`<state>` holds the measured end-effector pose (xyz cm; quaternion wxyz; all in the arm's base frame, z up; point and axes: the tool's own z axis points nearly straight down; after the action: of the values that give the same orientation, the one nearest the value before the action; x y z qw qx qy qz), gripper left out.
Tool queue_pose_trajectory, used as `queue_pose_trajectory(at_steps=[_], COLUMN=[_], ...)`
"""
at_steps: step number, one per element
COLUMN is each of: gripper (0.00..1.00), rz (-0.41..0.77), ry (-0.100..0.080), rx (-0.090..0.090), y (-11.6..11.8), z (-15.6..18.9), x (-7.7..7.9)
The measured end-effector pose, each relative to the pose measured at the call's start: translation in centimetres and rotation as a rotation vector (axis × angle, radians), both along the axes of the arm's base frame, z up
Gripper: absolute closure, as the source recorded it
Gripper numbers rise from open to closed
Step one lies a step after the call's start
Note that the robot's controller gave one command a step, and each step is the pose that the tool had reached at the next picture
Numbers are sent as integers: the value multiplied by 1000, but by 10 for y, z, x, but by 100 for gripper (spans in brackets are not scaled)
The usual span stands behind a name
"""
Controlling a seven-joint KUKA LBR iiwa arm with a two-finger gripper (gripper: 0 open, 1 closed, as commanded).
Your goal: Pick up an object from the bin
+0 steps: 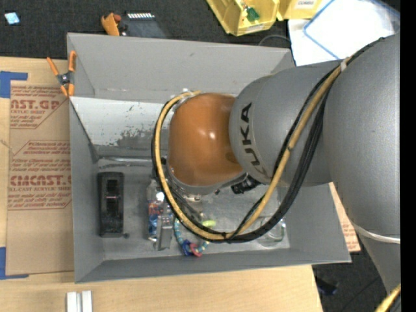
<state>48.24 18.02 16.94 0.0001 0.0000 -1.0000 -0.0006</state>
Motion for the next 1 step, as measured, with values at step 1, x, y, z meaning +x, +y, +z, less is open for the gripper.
queue_pose_trajectory(at_steps=[1], gripper=[0], rz=[0], ry=[0], rx=[0], y=[0], z=[0], x=[0])
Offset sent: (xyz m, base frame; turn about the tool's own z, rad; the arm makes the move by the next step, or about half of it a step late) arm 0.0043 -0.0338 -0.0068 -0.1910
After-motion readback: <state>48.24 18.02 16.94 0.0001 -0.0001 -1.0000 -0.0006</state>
